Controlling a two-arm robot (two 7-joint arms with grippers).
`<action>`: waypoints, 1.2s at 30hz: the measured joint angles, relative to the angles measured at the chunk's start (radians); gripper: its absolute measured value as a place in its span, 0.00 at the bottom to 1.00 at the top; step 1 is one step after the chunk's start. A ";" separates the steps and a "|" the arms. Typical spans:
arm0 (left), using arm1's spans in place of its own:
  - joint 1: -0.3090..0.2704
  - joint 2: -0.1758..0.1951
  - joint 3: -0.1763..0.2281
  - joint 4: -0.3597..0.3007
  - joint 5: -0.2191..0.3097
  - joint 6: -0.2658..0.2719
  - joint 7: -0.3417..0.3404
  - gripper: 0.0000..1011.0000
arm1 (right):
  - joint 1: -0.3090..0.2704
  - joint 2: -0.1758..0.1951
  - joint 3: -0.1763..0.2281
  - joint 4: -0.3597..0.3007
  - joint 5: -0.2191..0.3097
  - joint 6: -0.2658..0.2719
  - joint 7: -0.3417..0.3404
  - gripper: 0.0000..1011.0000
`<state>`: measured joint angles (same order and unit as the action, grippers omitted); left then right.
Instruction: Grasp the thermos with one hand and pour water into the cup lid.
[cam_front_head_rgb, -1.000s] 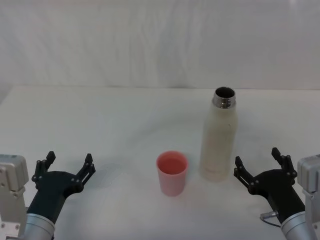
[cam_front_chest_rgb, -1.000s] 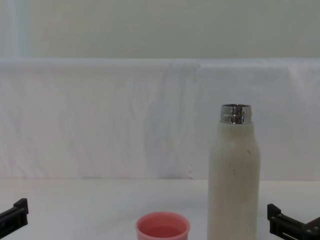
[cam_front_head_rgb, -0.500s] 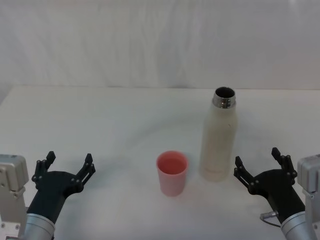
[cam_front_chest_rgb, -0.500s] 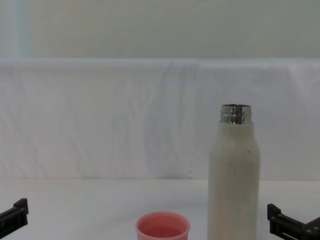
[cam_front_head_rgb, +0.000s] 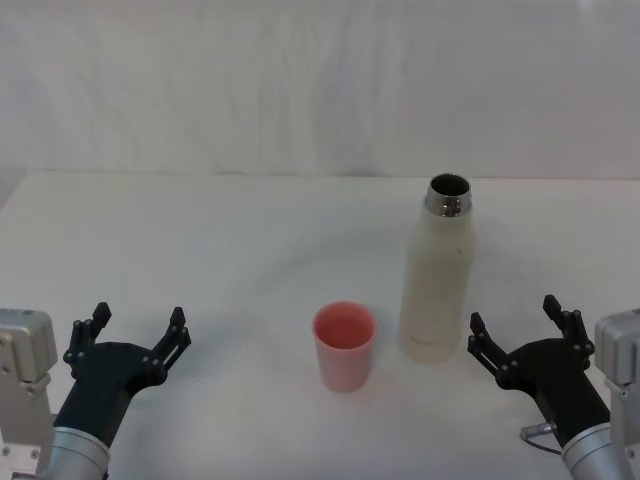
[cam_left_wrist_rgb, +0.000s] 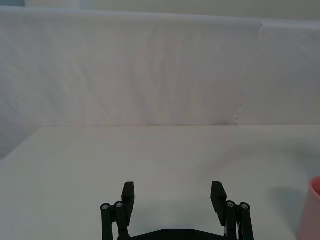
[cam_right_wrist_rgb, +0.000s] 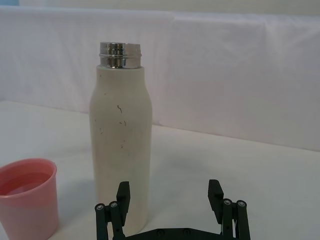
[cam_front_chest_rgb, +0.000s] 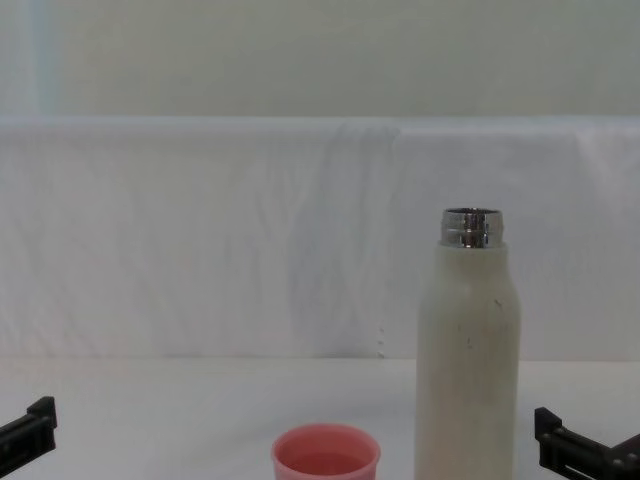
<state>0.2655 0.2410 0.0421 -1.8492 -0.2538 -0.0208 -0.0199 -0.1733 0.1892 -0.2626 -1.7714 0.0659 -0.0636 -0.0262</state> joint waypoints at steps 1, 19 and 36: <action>0.000 0.000 0.000 0.000 0.000 0.000 0.000 0.99 | 0.000 0.000 0.000 0.000 0.000 0.000 0.000 0.99; 0.000 0.000 0.000 0.000 0.000 0.000 0.000 0.99 | -0.018 -0.010 0.048 -0.038 0.060 0.020 0.101 0.99; 0.000 0.000 0.000 0.000 0.000 0.000 0.000 0.99 | 0.018 0.015 0.060 -0.053 0.104 0.114 0.216 0.99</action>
<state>0.2655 0.2410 0.0422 -1.8492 -0.2538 -0.0208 -0.0199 -0.1554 0.2047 -0.2026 -1.8245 0.1695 0.0508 0.1894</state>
